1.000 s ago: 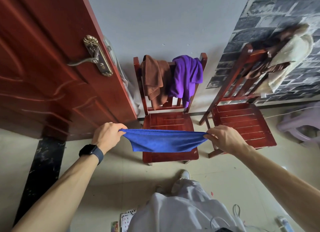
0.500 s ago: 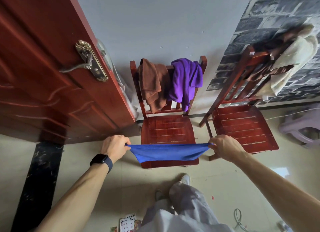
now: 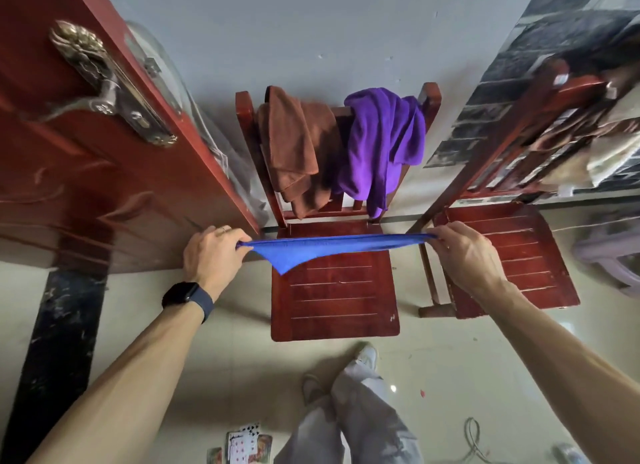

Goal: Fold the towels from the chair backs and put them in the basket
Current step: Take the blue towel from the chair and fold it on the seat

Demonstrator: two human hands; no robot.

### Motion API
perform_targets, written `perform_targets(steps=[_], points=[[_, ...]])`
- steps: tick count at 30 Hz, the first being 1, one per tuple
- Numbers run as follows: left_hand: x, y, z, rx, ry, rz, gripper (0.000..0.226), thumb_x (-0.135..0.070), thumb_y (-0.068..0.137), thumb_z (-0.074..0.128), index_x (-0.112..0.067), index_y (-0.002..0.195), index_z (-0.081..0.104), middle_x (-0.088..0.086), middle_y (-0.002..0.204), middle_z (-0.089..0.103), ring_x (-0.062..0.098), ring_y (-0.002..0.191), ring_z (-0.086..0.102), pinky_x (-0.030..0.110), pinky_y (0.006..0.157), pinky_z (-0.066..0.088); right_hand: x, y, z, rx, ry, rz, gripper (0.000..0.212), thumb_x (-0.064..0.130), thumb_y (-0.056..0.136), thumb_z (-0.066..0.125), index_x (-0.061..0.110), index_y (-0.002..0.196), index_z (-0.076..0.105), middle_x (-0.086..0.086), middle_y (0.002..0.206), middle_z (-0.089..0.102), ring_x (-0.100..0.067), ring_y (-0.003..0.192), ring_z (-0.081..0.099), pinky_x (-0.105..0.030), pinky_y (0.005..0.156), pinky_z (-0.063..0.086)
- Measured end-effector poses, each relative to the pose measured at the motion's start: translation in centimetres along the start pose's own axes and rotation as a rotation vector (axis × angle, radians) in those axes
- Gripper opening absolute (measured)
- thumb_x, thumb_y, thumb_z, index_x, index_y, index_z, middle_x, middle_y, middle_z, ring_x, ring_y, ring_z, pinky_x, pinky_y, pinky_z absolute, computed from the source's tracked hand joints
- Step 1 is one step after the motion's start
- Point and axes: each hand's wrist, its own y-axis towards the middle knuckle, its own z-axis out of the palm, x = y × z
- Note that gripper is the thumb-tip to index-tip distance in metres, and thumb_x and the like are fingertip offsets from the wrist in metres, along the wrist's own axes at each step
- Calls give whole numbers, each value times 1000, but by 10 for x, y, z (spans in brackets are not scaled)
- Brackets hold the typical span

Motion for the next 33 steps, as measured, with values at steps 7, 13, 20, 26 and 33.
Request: perform_targets(steps=[7, 13, 20, 26, 33], points=[[8, -47, 72, 87, -43, 65, 17, -17, 67, 88, -23, 77, 76, -4, 75, 70, 28, 69, 63, 29, 54, 47, -27, -50, 73, 72, 34, 74, 17, 16, 89, 74, 12, 105, 75, -8, 97, 68, -37, 77, 68, -46, 57, 58], [23, -117, 174, 360, -5, -10, 16, -14, 68, 85, -22, 79, 76, -1, 81, 72, 30, 77, 66, 34, 62, 50, -45, -126, 174, 272, 43, 168, 14, 5, 80, 81, 10, 93, 78, -13, 86, 70, -39, 69, 69, -44, 59, 58], [30, -164, 224, 643, -191, -240, 11, -29, 81, 76, -29, 92, 76, -5, 91, 74, 24, 86, 65, 29, 63, 46, -50, -174, 218, 616, 78, 379, 11, 16, 90, 73, 11, 97, 79, -11, 96, 70, -36, 79, 68, -36, 70, 52], [48, -117, 237, 714, -841, -662, 17, -27, 80, 81, -20, 94, 75, -8, 92, 77, 4, 87, 68, 16, 78, 48, -60, -121, 225, 597, 551, 840, 4, 26, 86, 77, 24, 88, 75, 0, 76, 71, -19, 70, 64, -26, 66, 50], [41, -48, 278, 420, -1295, -944, 27, -35, 87, 72, -15, 105, 74, 4, 110, 75, 16, 101, 70, 29, 88, 53, -65, -50, 271, 338, 1077, 1099, 15, 20, 93, 70, 21, 78, 69, 0, 79, 67, -15, 77, 64, -33, 83, 50]])
